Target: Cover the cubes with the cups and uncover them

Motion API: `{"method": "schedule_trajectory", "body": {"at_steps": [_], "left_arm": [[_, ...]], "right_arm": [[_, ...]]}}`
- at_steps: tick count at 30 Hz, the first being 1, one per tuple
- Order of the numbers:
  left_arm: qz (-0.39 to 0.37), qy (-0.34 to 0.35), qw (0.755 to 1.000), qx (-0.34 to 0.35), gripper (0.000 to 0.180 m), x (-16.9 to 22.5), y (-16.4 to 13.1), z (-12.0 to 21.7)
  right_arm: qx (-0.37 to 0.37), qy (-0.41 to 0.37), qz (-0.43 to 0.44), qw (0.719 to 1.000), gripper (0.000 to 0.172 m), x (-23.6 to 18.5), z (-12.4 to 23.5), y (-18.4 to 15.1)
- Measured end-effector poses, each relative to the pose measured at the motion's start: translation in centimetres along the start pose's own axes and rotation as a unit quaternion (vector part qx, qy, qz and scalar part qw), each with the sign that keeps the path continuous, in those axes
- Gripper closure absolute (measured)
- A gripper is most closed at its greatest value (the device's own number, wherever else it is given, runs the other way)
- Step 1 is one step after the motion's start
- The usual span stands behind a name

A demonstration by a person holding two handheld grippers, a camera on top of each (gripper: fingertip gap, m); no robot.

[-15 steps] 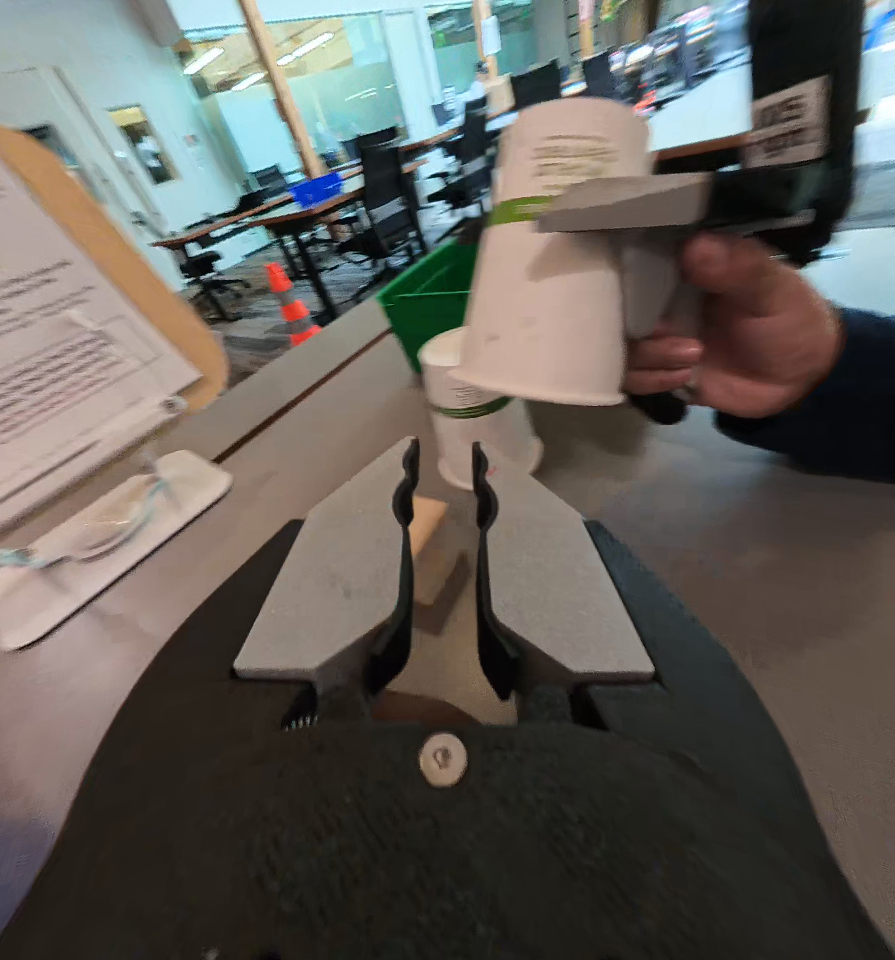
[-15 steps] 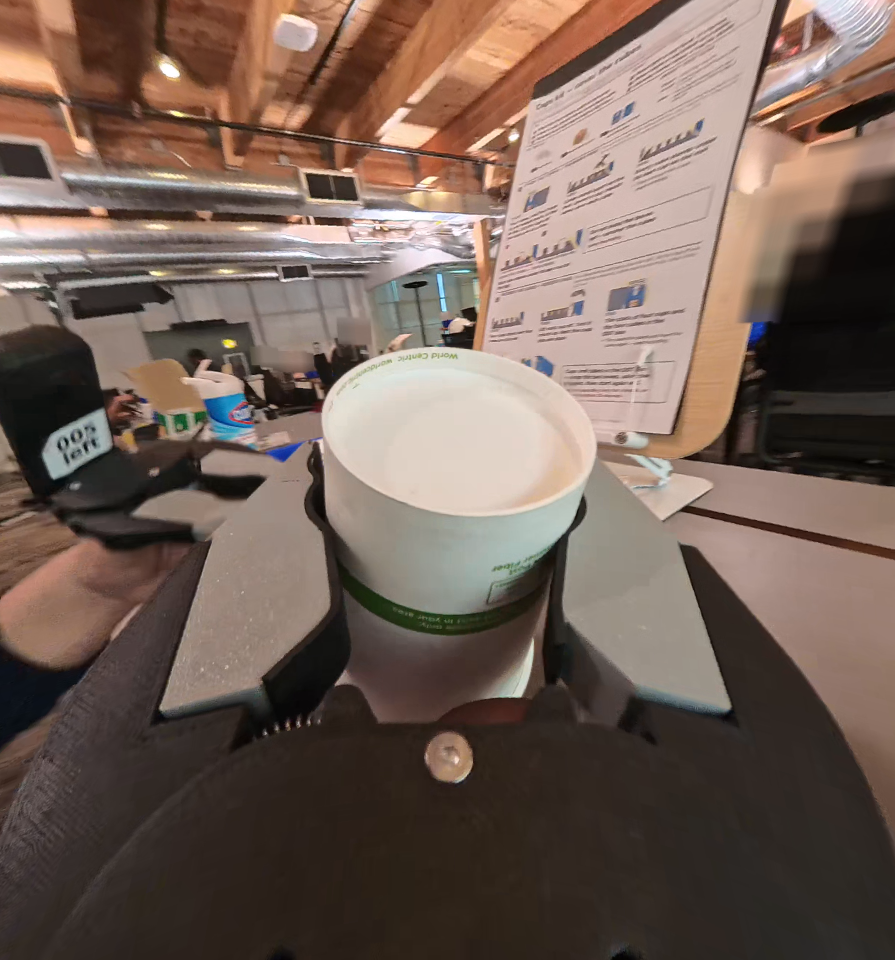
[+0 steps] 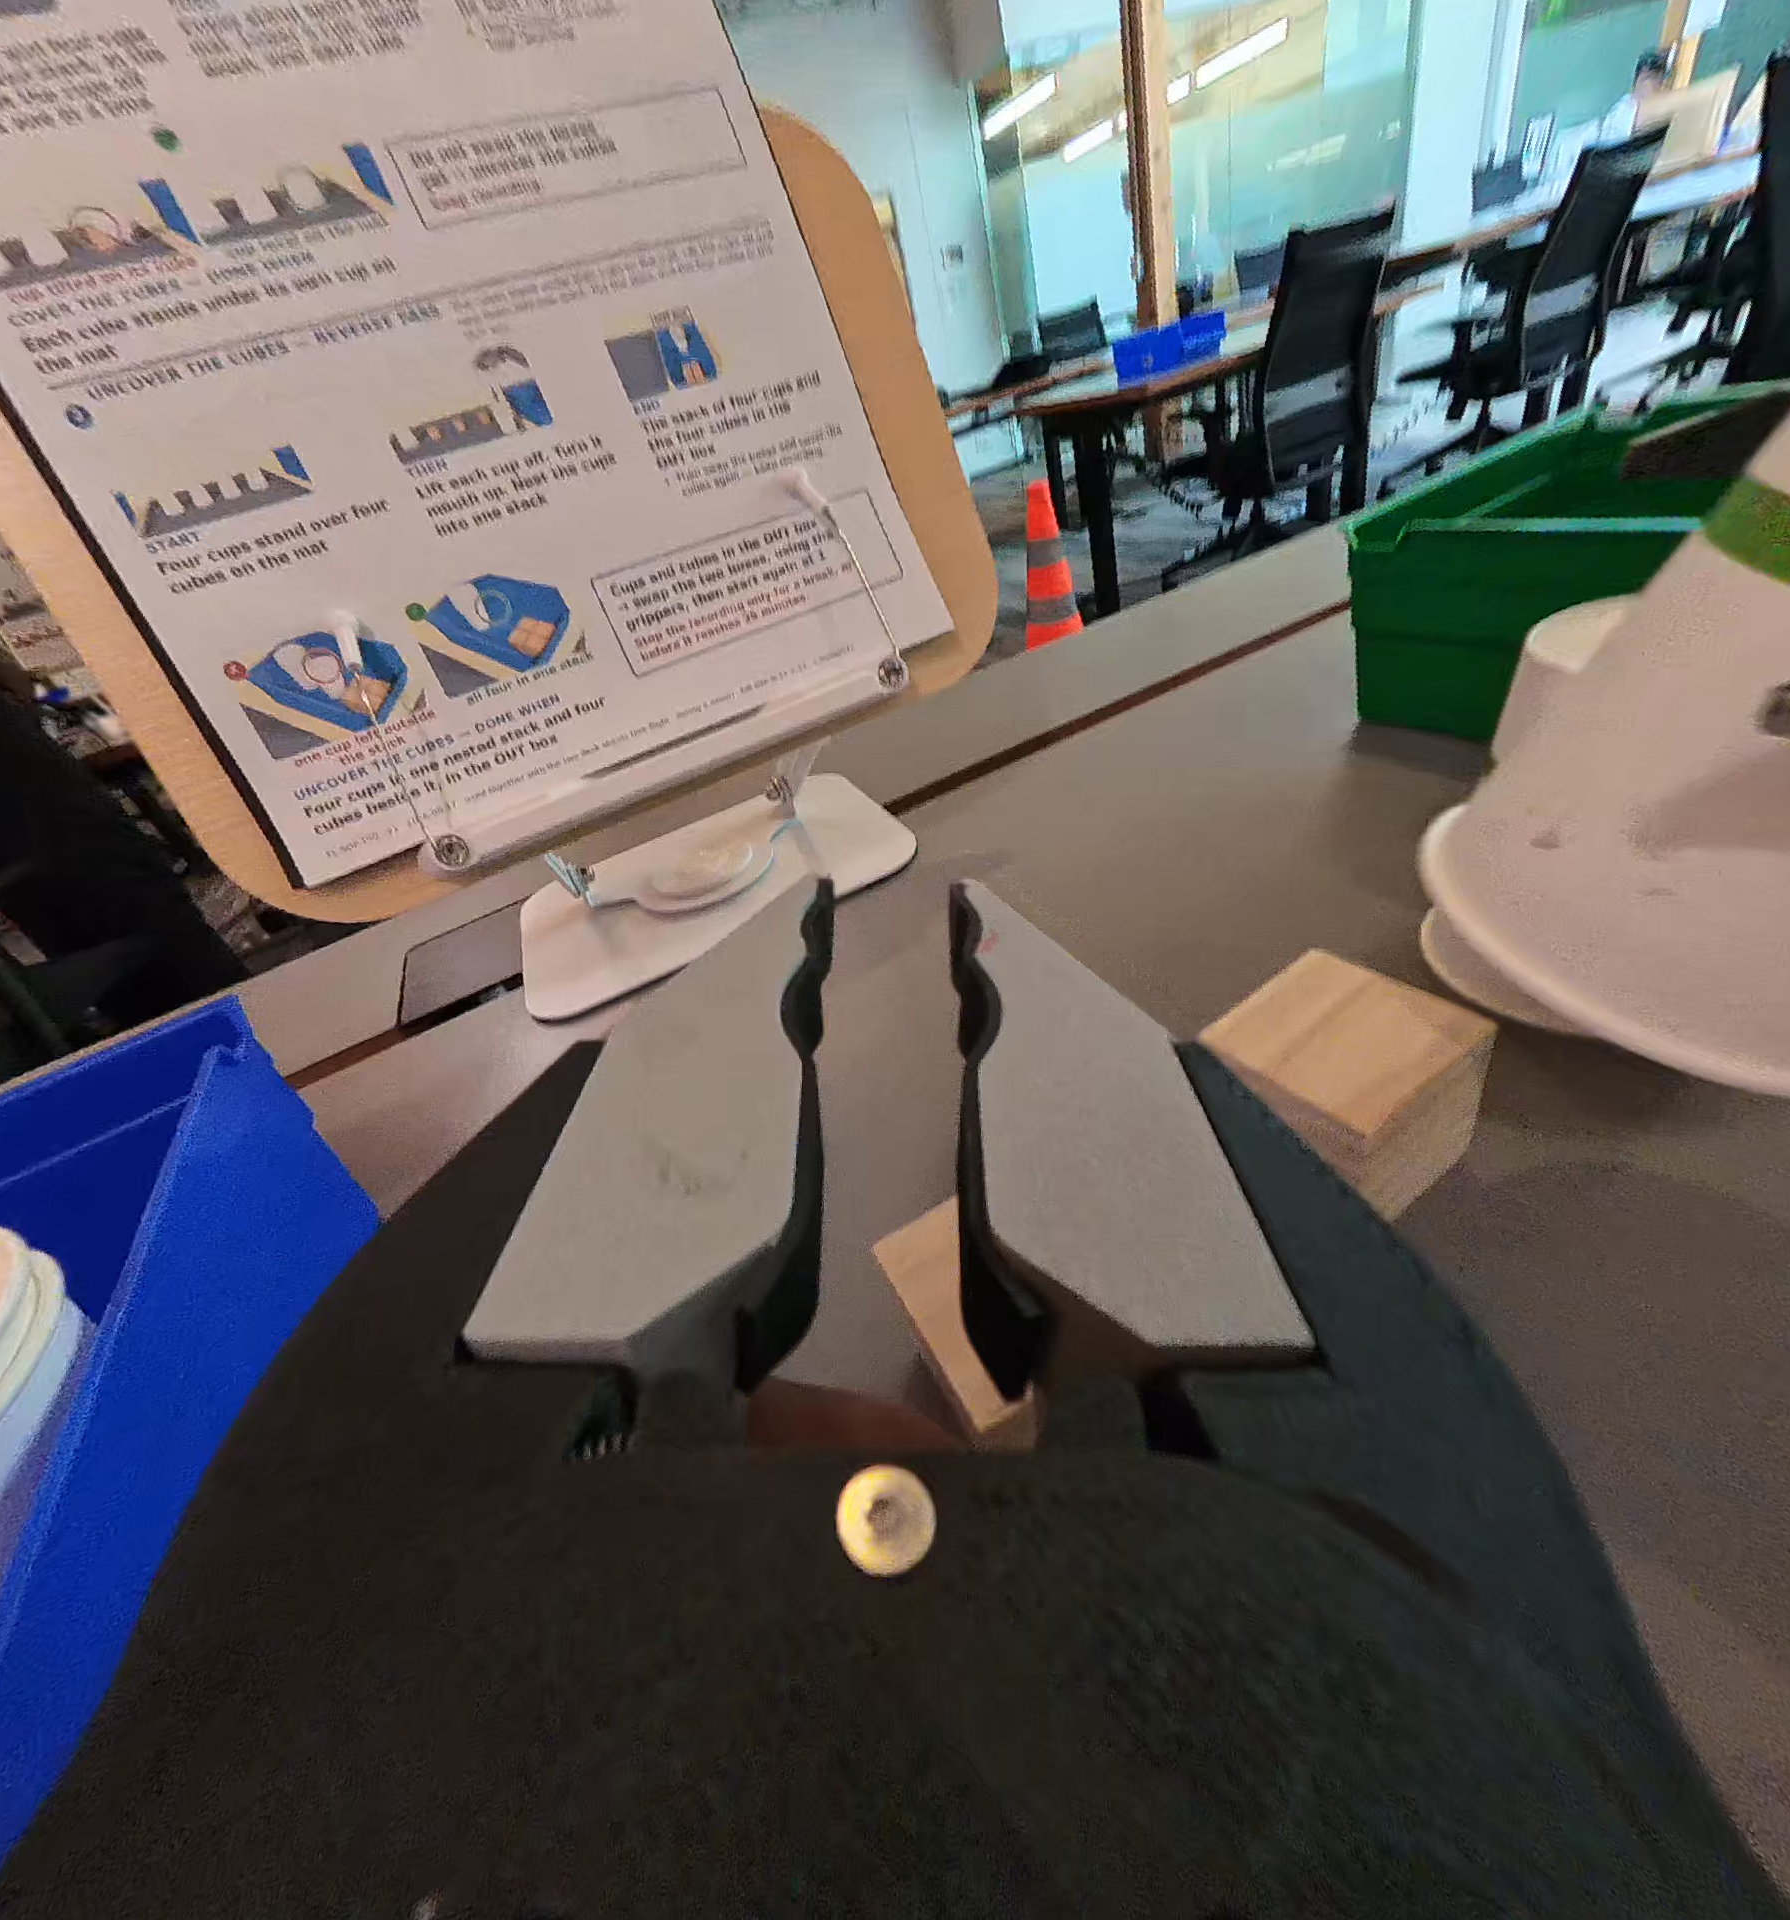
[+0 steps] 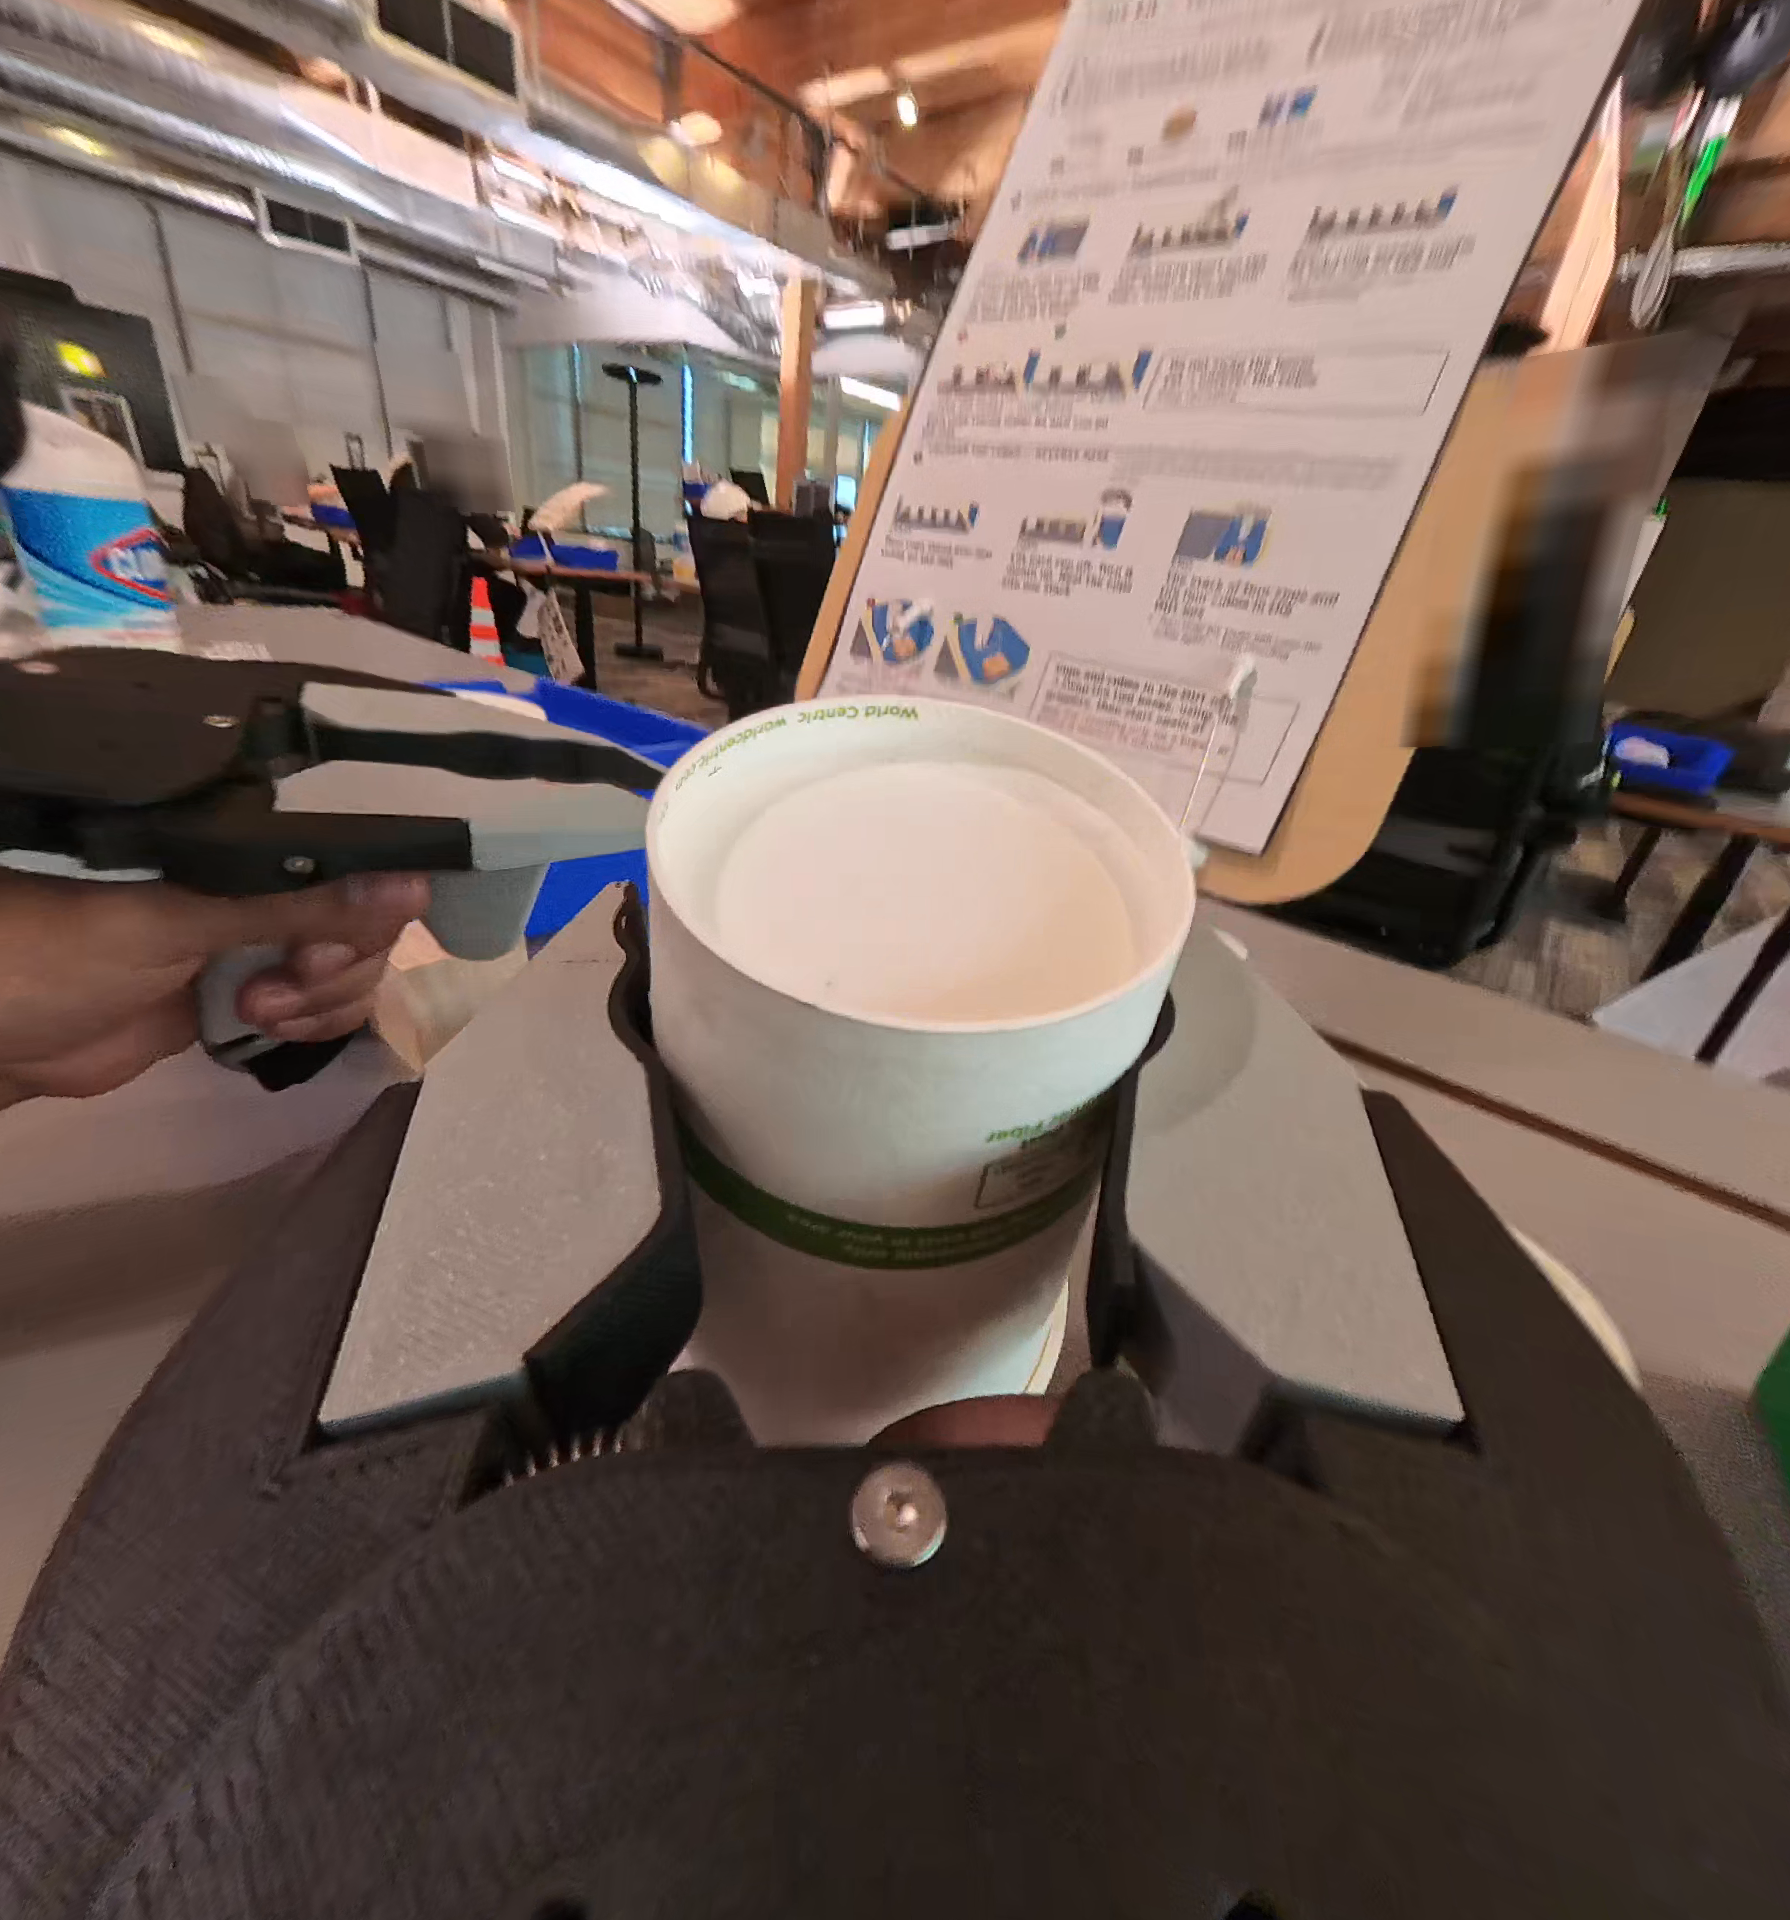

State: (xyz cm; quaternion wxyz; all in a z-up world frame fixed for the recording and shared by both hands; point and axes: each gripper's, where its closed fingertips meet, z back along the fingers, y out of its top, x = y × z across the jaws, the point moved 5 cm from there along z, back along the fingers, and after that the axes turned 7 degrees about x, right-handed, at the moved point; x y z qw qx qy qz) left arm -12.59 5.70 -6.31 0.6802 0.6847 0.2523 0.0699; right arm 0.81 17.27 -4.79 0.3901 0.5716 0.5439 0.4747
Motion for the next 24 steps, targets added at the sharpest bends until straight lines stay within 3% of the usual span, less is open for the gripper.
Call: {"method": "schedule_trajectory", "body": {"at_steps": [8, 15, 18, 24], "left_arm": [[0.053, -0.009, 0.998, -0.017, 0.156, -0.5, -0.4, 0.1], [0.054, -0.002, 0.998, -0.036, 0.154, -0.7, -1.4, -0.3], [0.046, 0.014, 0.998, -0.048, 0.154, -0.9, -1.9, -0.4], [0.035, 0.016, 0.998, -0.044, 0.149, -0.7, -1.6, -0.1]], "right_arm": [[-0.104, -0.043, 0.018, 0.994, 0.080, -0.9, -5.2, -3.8], [-0.231, -0.022, -0.009, 0.973, 0.080, -1.0, -5.3, -8.9], [-0.223, -0.025, 0.009, 0.974, 0.080, -1.0, -4.5, -8.3], [-0.137, -0.041, 0.016, 0.990, 0.082, -1.2, -3.3, -4.5]]}}
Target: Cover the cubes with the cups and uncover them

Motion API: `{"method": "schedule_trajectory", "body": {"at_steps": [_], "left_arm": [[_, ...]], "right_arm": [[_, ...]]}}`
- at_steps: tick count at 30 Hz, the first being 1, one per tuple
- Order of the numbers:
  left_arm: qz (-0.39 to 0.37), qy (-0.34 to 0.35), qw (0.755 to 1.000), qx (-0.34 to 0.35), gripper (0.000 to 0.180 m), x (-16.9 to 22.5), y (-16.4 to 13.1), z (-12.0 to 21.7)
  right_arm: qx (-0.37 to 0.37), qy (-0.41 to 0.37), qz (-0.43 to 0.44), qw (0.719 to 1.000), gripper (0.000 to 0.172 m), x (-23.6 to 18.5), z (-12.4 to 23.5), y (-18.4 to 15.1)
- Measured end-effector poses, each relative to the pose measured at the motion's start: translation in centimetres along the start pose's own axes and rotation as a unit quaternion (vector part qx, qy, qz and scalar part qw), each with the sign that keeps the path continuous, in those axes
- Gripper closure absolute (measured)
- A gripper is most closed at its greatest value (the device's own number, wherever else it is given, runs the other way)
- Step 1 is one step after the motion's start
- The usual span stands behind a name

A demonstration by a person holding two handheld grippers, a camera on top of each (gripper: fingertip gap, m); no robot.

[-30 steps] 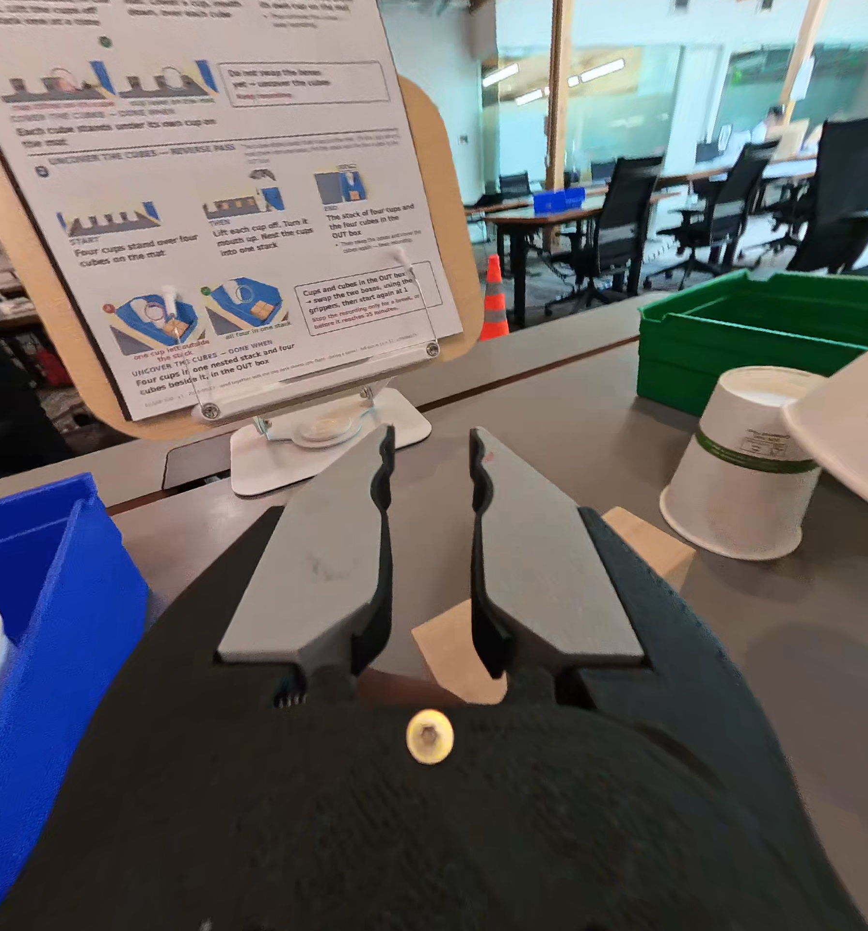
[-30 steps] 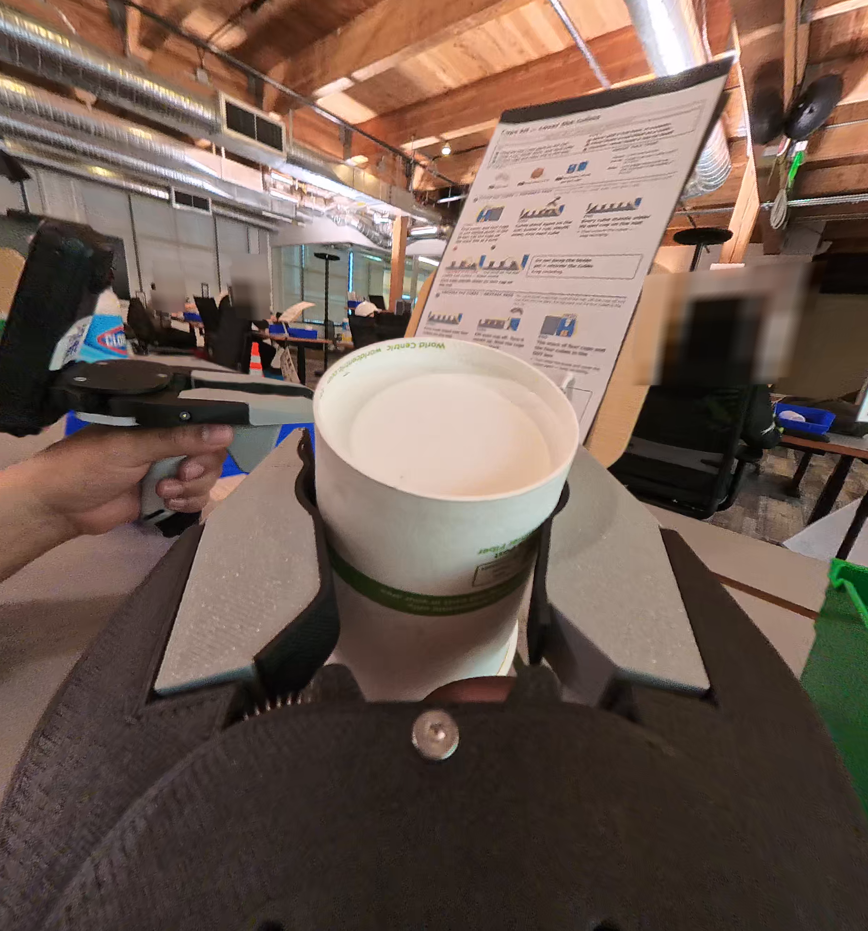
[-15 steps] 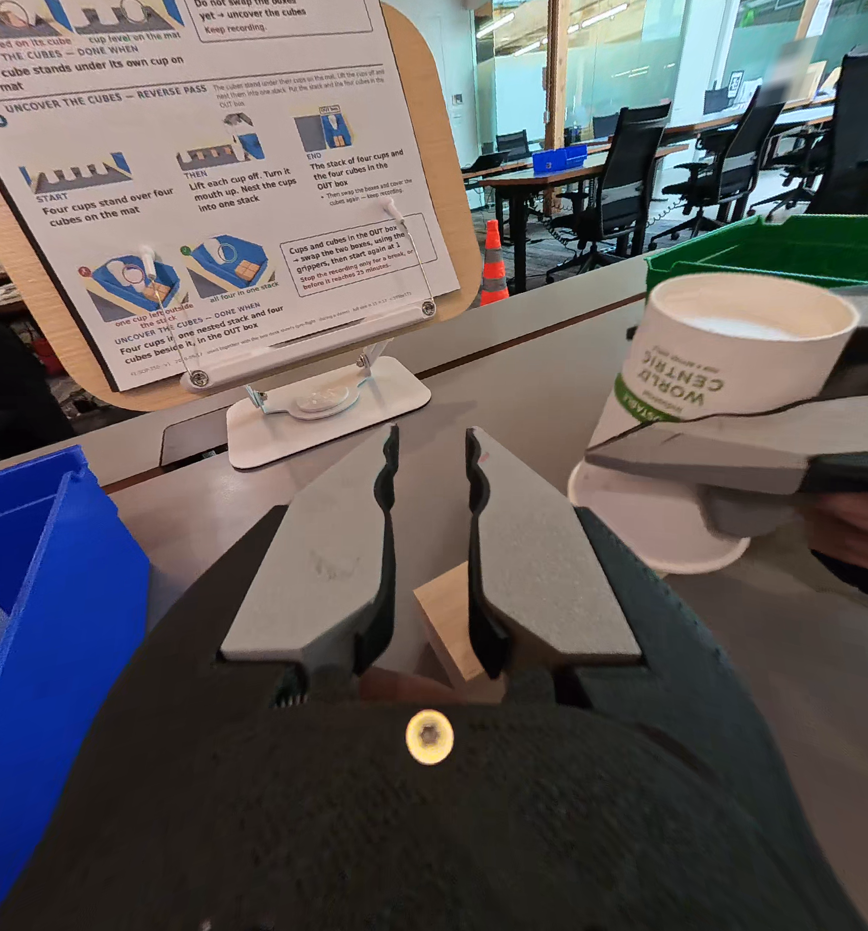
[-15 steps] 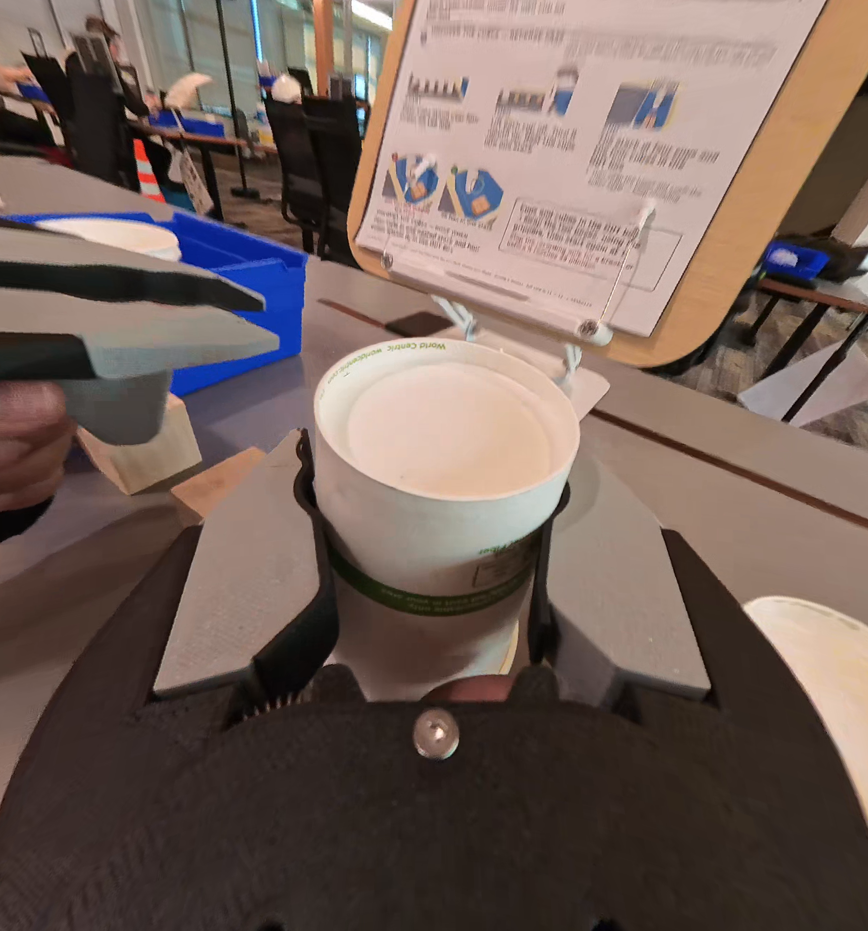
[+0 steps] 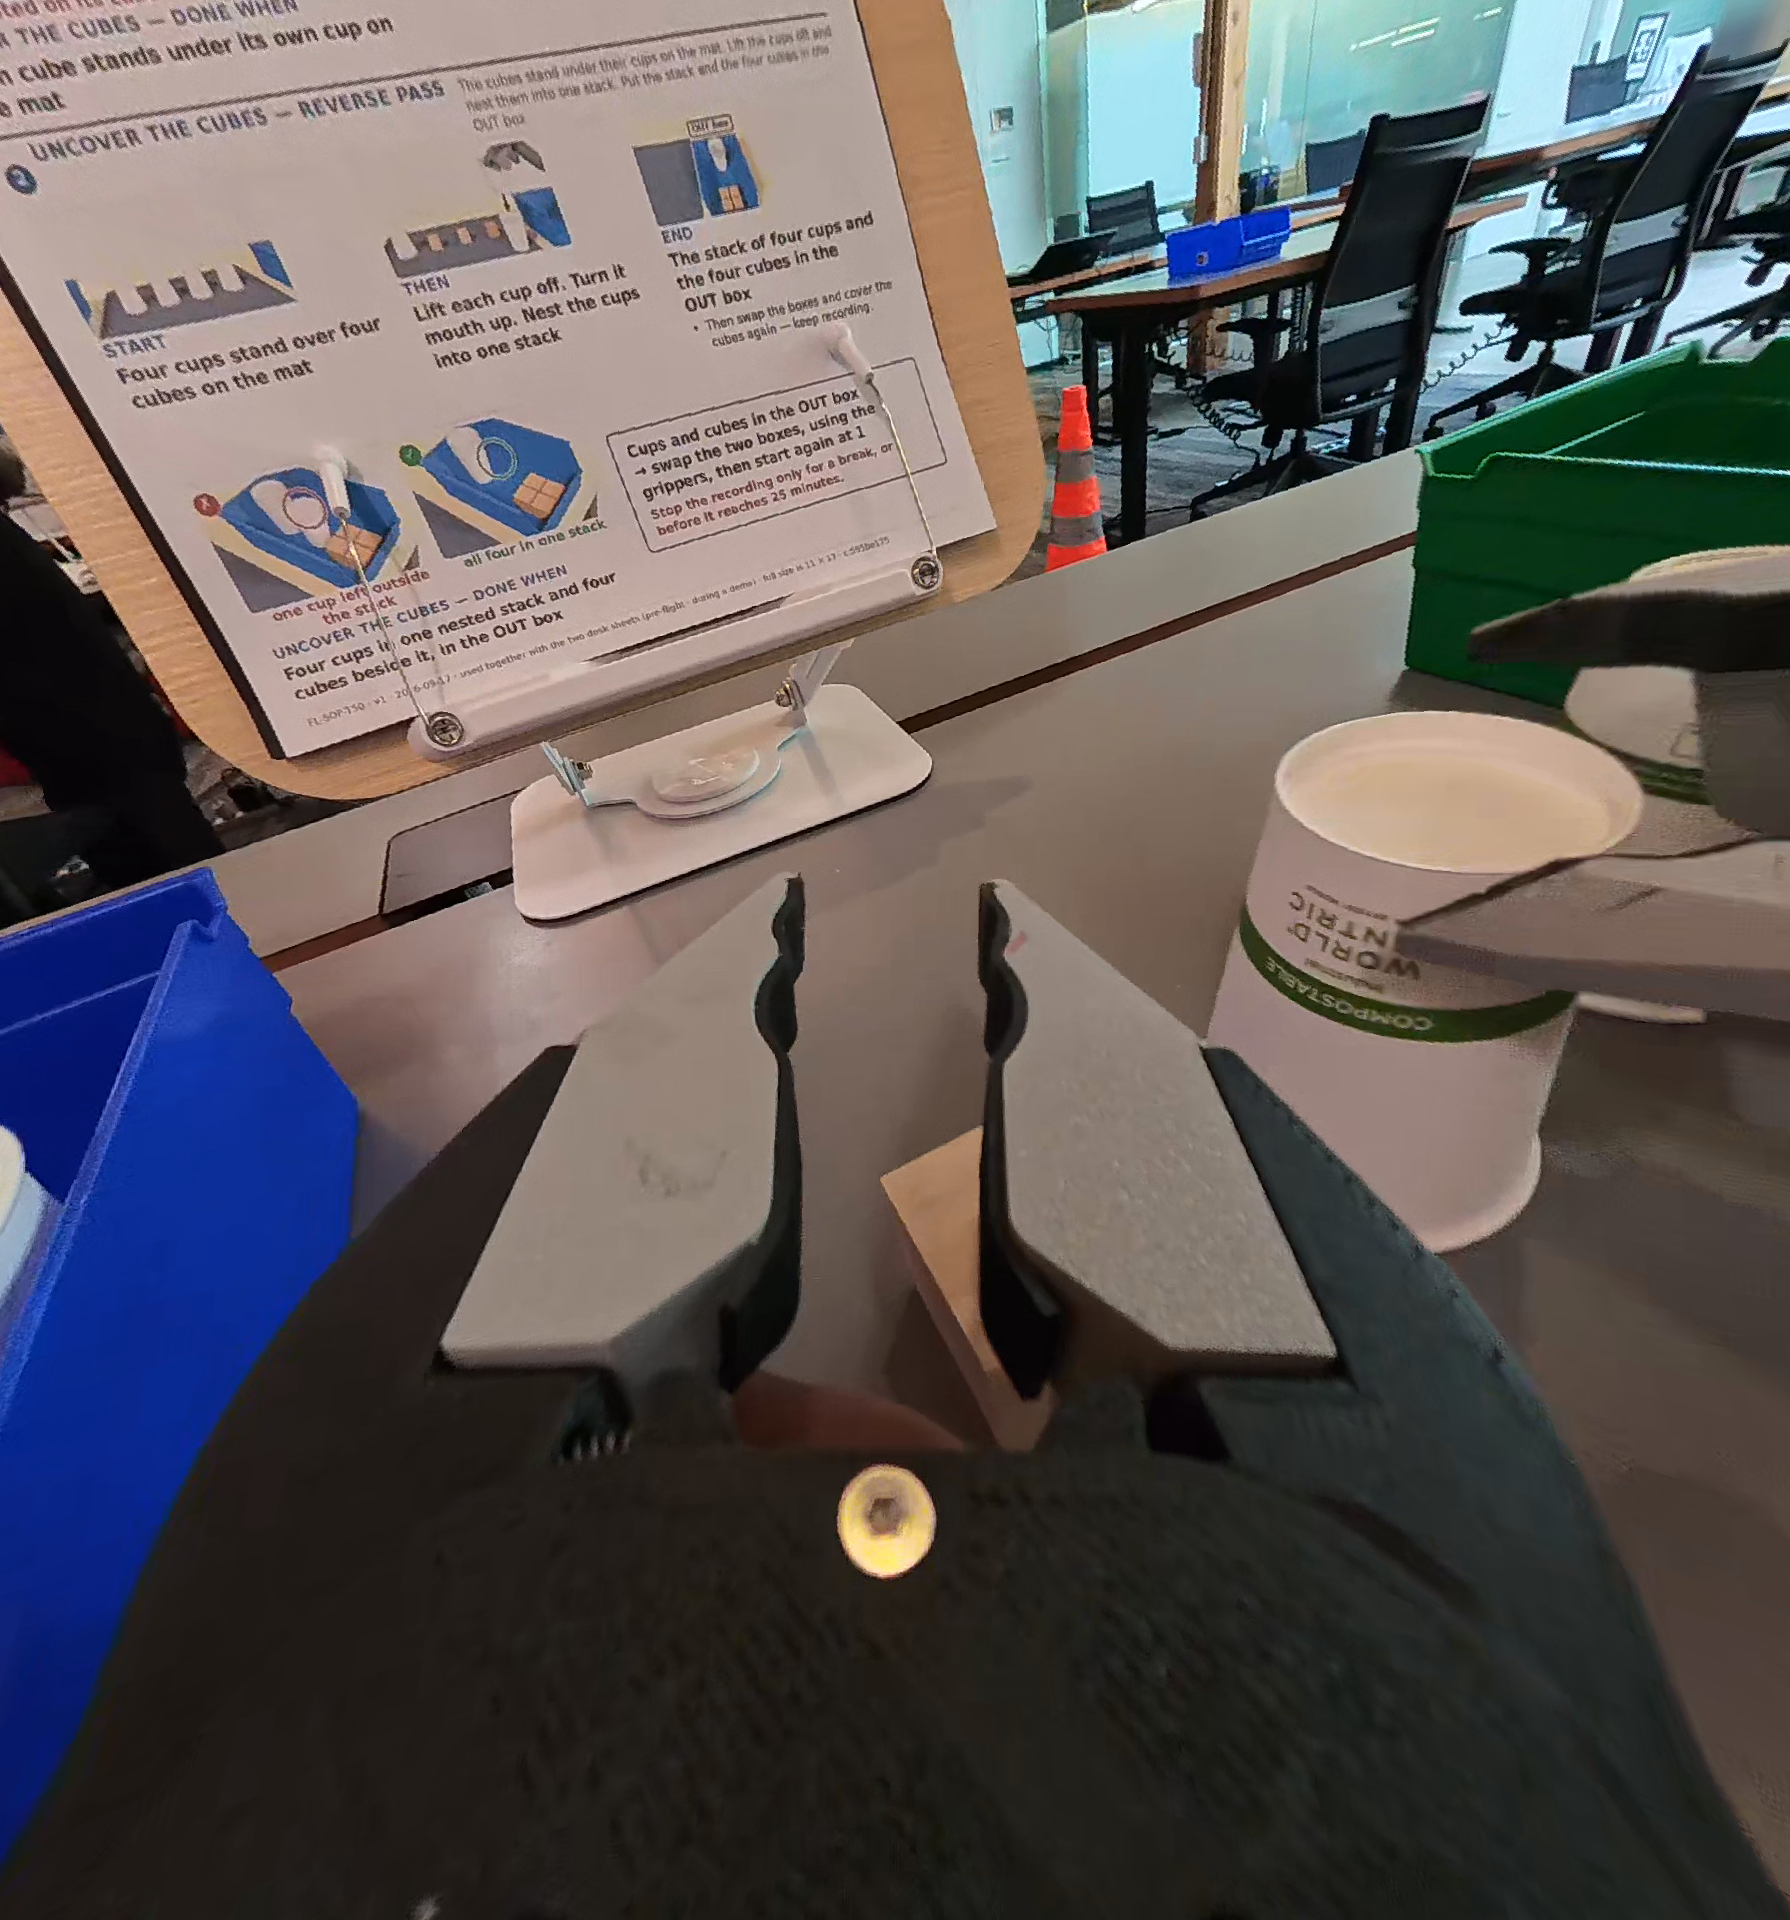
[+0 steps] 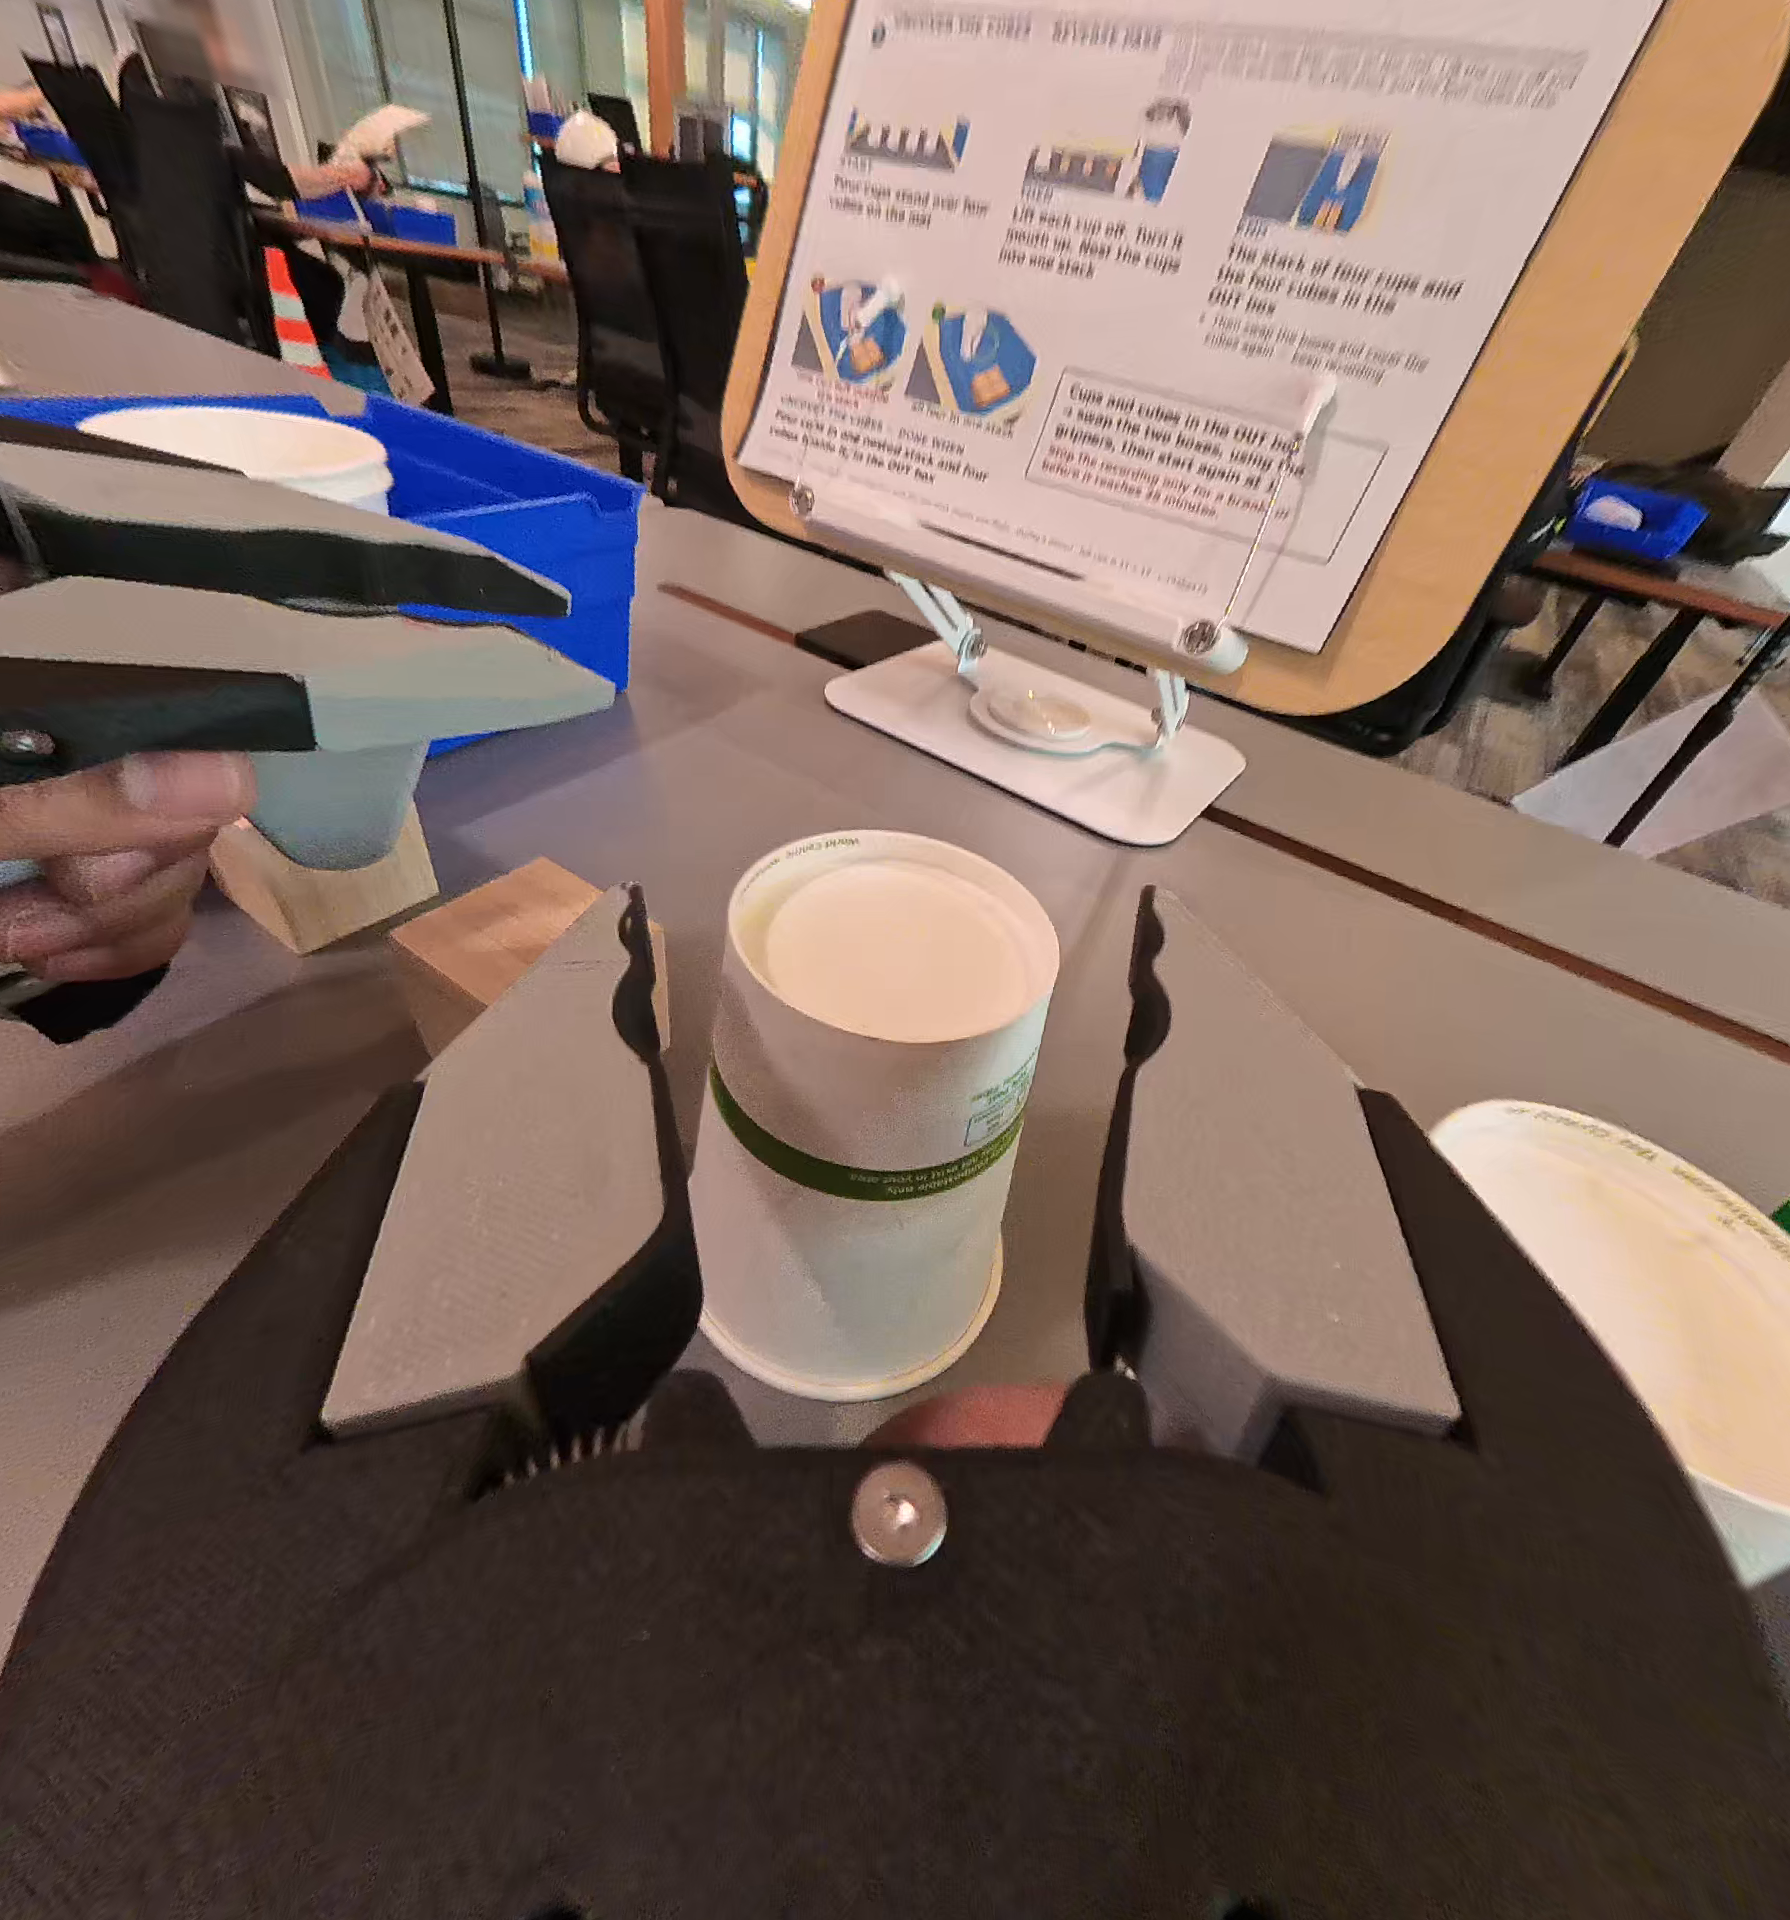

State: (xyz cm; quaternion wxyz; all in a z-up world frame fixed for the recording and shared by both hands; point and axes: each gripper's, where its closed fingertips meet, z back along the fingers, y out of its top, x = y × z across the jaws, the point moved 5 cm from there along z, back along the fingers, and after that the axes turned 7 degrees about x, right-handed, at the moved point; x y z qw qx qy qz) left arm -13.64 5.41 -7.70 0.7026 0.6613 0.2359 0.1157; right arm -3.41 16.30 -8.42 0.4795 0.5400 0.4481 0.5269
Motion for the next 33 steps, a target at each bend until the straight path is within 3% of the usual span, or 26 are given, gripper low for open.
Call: {"method": "schedule_trajectory", "body": {"at_steps": [3, 6, 11, 14, 19, 26, 30, 33], "left_arm": [[-0.011, 0.007, 1.000, 0.004, 0.148, -0.2, 0.8, 1.3], [-0.009, 0.000, 1.000, 0.027, 0.151, -1.5, 4.0, 4.0], [-0.074, 0.036, 0.995, -0.060, 0.151, -8.6, 7.6, 6.3], [-0.045, -0.001, 0.982, -0.182, 0.144, -12.3, 5.9, 6.1], [-0.076, 0.021, 0.948, -0.307, 0.148, -16.1, 1.6, 5.8], [-0.074, 0.030, 0.934, -0.348, 0.153, -16.4, -0.8, 4.8], [-0.068, 0.032, 0.934, -0.349, 0.178, -16.6, -1.1, 4.4], [-0.070, 0.035, 0.932, -0.354, 0.178, -16.8, -1.1, 4.4]], "right_arm": [[0.009, 0.002, 0.004, 1.000, 0.082, -0.3, 0.5, 0.5], [0.021, 0.006, -0.001, 1.000, 0.083, -0.5, 0.8, 0.9], [0.033, 0.020, -0.028, 0.999, 0.086, -0.7, 1.1, 1.4], [0.032, 0.031, -0.038, 0.998, 0.086, -1.0, 1.1, 1.4], [0.030, 0.043, -0.024, 0.998, 0.087, -1.8, 1.1, 1.3], [0.030, 0.050, -0.024, 0.998, 0.088, -2.1, 1.1, 1.3], [0.033, 0.049, -0.028, 0.998, 0.089, -2.0, 1.2, 1.5], [0.036, 0.051, -0.030, 0.998, 0.090, -2.0, 1.2, 1.6]]}}
